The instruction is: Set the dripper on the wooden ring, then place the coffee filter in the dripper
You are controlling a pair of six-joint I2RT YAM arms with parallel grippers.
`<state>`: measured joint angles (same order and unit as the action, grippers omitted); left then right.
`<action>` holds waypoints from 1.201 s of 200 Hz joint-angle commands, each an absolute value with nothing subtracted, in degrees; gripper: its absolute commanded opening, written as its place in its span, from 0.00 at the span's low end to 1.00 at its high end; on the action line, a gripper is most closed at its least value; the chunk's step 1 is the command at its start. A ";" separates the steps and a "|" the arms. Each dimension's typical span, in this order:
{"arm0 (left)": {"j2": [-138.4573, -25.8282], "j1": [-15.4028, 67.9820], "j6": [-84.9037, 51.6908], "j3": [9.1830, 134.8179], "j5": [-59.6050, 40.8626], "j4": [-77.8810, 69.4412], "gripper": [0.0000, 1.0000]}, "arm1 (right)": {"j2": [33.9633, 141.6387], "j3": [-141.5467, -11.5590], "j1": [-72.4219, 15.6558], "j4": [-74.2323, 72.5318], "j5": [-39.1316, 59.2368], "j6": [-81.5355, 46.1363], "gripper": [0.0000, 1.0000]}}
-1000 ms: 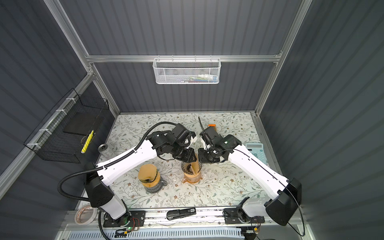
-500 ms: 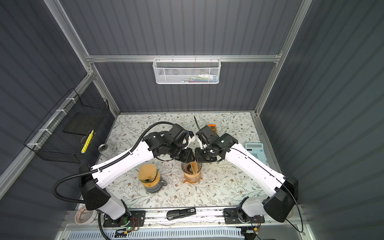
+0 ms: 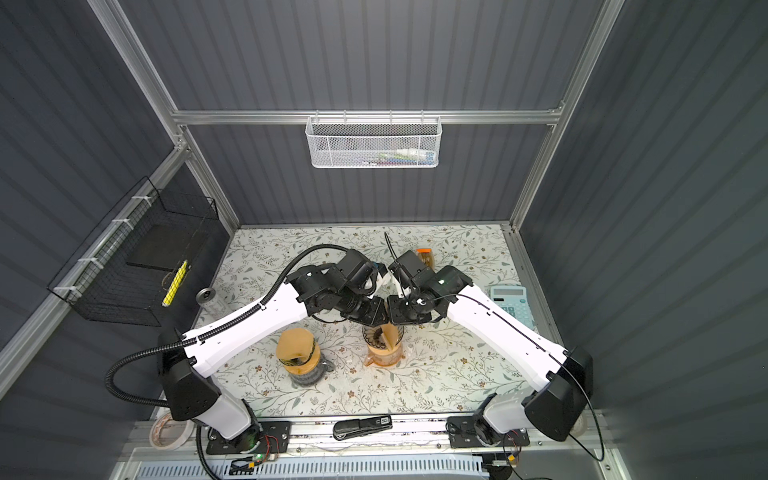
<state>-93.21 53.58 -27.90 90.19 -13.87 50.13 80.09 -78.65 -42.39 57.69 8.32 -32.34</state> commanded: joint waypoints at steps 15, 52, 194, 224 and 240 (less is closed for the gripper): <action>-91.67 53.67 -28.39 89.57 -13.40 50.45 0.22 | 80.37 -79.87 -42.80 58.69 7.39 -32.09 0.24; -91.59 53.64 -28.37 88.95 -13.40 50.45 0.21 | 81.12 -78.58 -42.80 58.48 6.87 -32.00 0.19; -89.05 53.67 -28.56 83.74 -10.99 49.69 0.18 | 83.80 -78.31 -43.15 59.03 3.96 -31.61 0.03; -88.68 53.65 -28.58 82.69 -10.65 49.31 0.18 | 84.96 -79.07 -43.46 59.72 2.70 -31.32 0.03; -88.59 53.61 -28.48 82.28 -10.33 49.05 0.18 | 85.56 -79.54 -43.59 59.87 2.53 -31.07 0.03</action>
